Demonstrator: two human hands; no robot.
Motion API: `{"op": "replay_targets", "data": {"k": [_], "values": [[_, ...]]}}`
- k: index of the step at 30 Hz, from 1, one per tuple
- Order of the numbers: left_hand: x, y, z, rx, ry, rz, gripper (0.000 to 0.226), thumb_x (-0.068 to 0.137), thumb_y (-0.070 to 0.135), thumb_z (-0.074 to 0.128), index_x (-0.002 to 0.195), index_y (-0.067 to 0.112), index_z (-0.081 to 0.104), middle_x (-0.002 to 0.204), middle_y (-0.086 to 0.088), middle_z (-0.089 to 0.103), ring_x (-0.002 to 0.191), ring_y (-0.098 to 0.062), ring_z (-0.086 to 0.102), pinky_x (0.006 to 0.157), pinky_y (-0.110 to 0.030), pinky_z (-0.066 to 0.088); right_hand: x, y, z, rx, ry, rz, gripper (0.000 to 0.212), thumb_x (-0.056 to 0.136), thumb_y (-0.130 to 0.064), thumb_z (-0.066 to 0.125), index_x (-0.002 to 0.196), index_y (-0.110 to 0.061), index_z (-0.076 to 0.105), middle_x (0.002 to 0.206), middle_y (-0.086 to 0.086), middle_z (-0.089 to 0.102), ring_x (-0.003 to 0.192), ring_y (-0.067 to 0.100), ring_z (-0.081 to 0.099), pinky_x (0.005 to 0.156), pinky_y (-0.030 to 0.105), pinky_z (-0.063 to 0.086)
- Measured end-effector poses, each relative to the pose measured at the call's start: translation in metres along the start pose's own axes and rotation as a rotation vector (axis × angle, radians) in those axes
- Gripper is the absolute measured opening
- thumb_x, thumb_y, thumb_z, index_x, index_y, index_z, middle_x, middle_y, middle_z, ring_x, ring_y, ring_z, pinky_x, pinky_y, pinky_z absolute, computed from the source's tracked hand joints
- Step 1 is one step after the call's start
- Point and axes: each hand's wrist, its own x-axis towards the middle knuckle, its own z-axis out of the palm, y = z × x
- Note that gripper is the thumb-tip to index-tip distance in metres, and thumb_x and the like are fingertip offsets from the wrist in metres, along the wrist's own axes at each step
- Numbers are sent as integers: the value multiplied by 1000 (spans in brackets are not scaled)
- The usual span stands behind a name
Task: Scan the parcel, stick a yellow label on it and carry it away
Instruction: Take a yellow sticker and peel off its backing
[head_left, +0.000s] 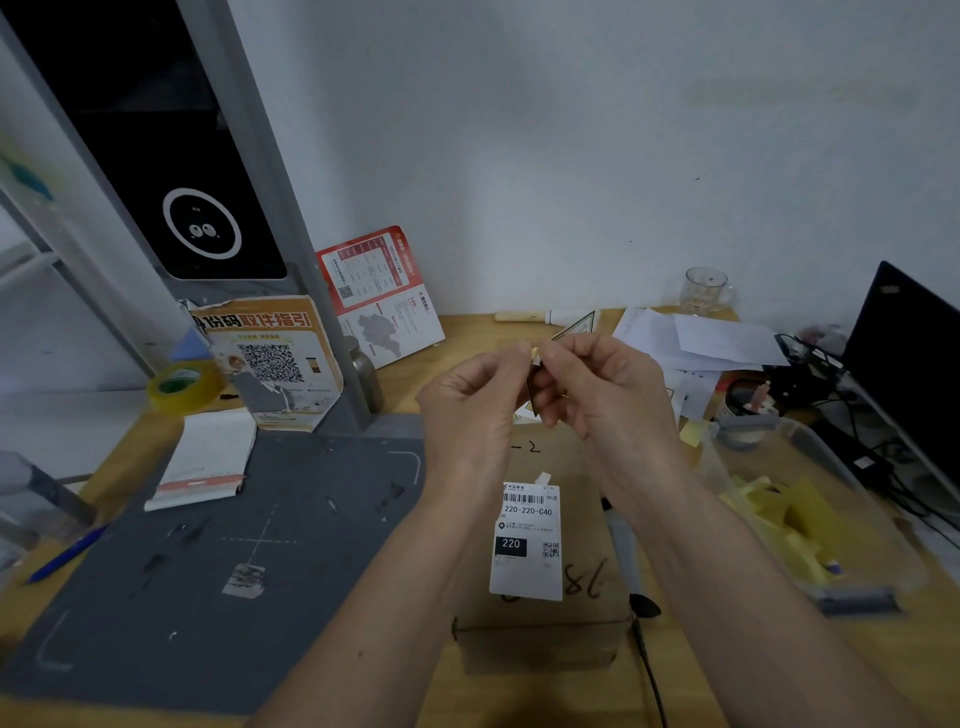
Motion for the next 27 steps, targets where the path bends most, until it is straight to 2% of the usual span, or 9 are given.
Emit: {"op": "replay_targets", "data": {"k": [5,9,15,20,27], "values": [[-1,-1,1,5,2,-5,20,84,18,68,67,11,75,64,-1,68,70,-18,63,82,-44,55,-1,0,-2,30,-6,21,12,88,-8,61,76,-4,63,64,8,62,57,19,55,49,26,44],[-1,-4,1,-9,-2,-5,20,86,17,67,70,7,75,69,-7,68,71,-20,62,80,-41,55,-2,0,-3,47,-8,37,13,88,-7,60,76,-4,62,64,8,61,56,18,54,49,26,43],[5,1,-2,-85,-137,-100,15,87,12,64,79,6,74,83,-13,70,77,-19,67,69,-25,56,-2,0,-7,-43,21,-6,11,86,-5,62,76,-5,65,62,5,60,55,15,53,48,24,43],[11,3,-10,10,-221,-93,10,82,12,68,85,4,75,85,-17,73,74,-24,70,72,-29,59,-3,1,-10,-147,26,-69,7,84,-8,65,78,-5,68,62,7,62,58,22,51,50,25,44],[10,3,-9,33,-177,-88,10,85,4,65,81,1,74,79,-19,73,73,-28,71,74,-32,61,-1,3,-12,-149,24,-59,5,83,-6,65,81,-3,69,64,3,63,58,17,53,50,24,44]]}}
